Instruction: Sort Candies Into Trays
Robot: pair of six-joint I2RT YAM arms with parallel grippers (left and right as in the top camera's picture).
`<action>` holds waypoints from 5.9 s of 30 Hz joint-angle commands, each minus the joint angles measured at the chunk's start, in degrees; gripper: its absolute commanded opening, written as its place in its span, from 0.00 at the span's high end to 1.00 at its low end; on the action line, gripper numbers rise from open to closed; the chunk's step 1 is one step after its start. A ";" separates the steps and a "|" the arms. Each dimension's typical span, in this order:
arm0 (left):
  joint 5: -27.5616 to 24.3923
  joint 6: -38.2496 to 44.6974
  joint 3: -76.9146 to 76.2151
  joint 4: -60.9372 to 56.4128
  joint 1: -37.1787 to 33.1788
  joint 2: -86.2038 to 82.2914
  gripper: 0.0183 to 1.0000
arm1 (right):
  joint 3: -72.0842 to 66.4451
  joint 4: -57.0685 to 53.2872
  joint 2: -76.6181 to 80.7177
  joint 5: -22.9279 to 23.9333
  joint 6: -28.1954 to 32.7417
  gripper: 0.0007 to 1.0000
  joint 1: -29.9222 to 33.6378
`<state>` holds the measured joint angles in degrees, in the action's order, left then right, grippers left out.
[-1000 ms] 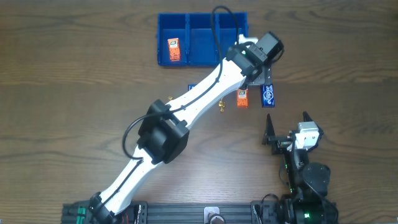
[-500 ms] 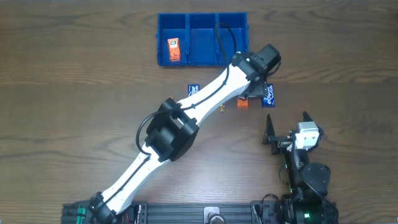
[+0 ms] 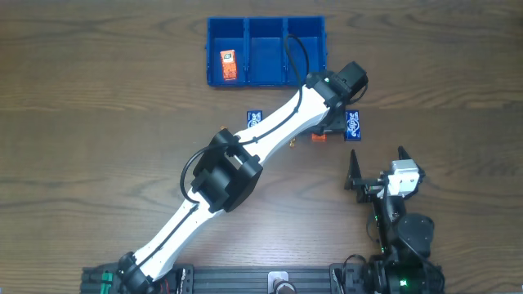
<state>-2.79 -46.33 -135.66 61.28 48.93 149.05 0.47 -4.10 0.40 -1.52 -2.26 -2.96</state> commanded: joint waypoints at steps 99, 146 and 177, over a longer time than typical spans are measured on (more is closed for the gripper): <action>7.65 29.24 -0.79 -3.72 -28.76 -7.85 0.67 | -0.02 -0.57 -0.24 0.11 0.83 0.00 -0.17; 8.15 44.92 74.53 -50.07 -40.11 -96.26 0.10 | -0.02 -0.57 -0.24 0.11 0.83 0.00 -0.17; -12.31 46.56 135.45 -69.13 -52.61 -148.91 0.00 | -0.02 -0.57 -0.24 0.11 0.83 0.00 -0.17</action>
<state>-10.33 0.03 -2.48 -6.37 -3.66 0.89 0.47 -4.12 0.40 -1.52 -2.26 -2.96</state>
